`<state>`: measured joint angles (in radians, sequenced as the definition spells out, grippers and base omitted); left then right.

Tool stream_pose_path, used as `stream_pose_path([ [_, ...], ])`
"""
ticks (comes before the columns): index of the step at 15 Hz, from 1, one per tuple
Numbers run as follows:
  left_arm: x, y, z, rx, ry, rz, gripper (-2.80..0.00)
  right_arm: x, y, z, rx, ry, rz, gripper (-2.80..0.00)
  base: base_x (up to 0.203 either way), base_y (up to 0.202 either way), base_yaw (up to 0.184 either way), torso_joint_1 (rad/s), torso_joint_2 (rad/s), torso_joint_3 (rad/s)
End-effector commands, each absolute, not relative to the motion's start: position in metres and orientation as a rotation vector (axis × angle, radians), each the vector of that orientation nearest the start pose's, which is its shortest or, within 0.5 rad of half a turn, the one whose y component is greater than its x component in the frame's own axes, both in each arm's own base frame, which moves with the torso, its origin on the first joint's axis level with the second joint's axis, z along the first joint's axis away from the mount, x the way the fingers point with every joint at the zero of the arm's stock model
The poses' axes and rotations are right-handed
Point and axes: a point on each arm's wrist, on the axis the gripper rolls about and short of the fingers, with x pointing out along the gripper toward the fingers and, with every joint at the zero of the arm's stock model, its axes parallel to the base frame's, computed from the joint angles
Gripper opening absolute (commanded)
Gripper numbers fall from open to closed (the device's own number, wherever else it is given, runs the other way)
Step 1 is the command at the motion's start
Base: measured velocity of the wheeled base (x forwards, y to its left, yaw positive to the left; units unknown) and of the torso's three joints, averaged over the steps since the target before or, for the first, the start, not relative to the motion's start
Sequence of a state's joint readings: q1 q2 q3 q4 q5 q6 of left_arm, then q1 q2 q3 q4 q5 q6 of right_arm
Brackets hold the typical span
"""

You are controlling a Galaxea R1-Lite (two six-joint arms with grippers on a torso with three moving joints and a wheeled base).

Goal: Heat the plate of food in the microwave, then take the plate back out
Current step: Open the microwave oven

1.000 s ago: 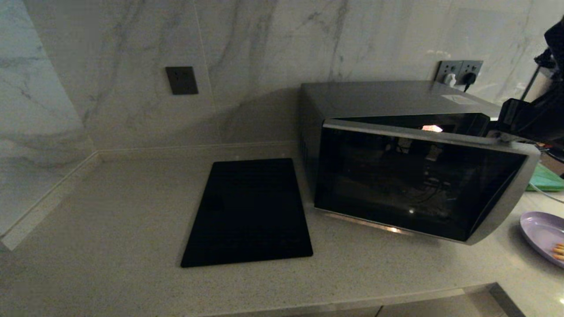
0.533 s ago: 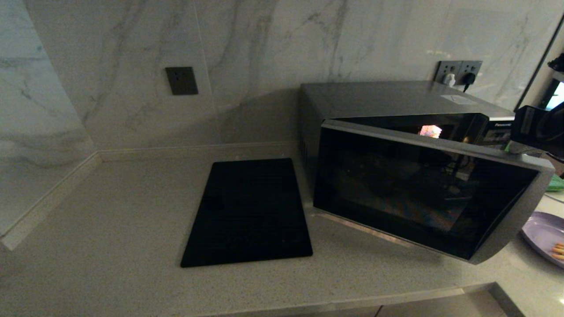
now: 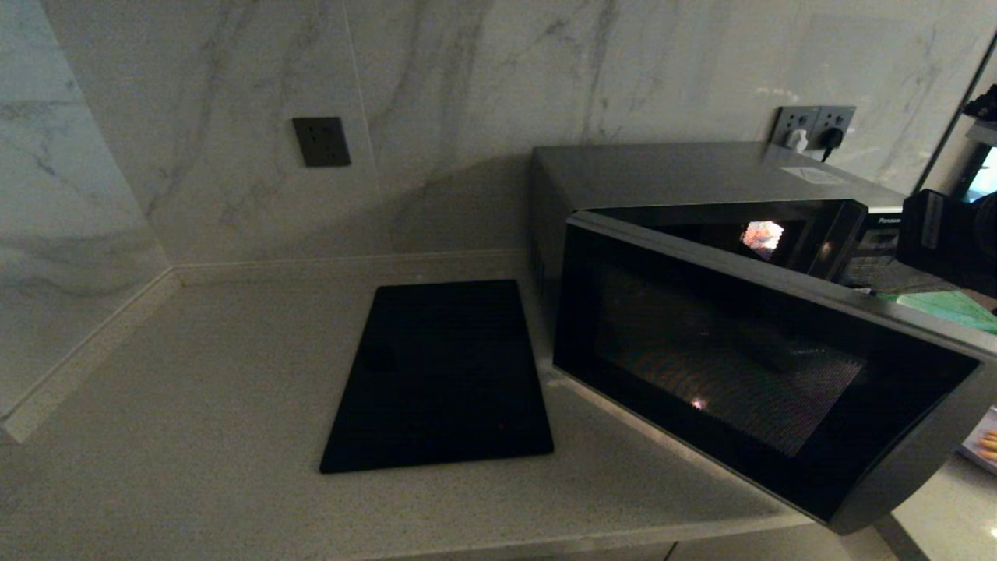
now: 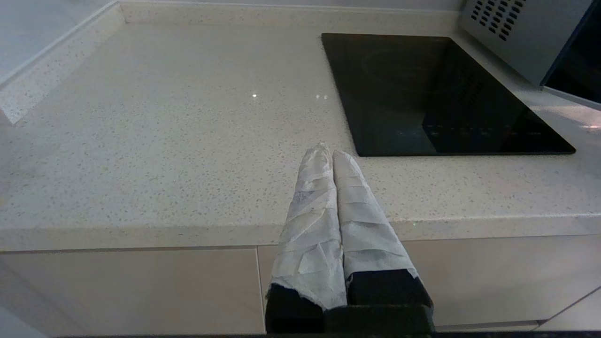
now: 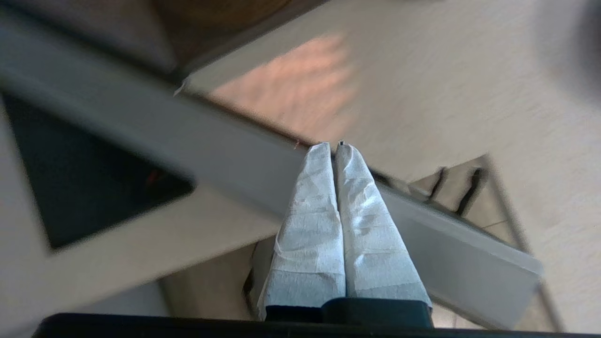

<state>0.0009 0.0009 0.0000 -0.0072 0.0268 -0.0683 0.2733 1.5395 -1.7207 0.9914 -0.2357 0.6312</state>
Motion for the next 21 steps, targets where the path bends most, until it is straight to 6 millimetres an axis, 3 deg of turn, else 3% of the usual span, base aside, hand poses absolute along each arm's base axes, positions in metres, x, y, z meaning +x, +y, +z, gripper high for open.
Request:
stream_pose_path([
  [1,-0.023,0.001,0.076,-0.069,-0.007,0.029,-2.8,0.191,0.065,0.336,0.402,0.765,-0.151,-2.8,0.0,0.0,0.0,0.0,0.0,0.0],
  [11,-0.023,0.001,0.076,-0.069,-0.007,0.028,-2.8,0.164,0.072,0.333,0.415,0.849,-0.114,-2.8,0.0,0.0,0.0,0.0,0.0,0.0],
  [21,-0.023,0.001,0.076,-0.069,-0.007,0.029,-2.8,0.129,0.072,0.335,0.465,1.108,0.109,-2.8,0.0,0.0,0.0,0.0,0.0,0.0],
])
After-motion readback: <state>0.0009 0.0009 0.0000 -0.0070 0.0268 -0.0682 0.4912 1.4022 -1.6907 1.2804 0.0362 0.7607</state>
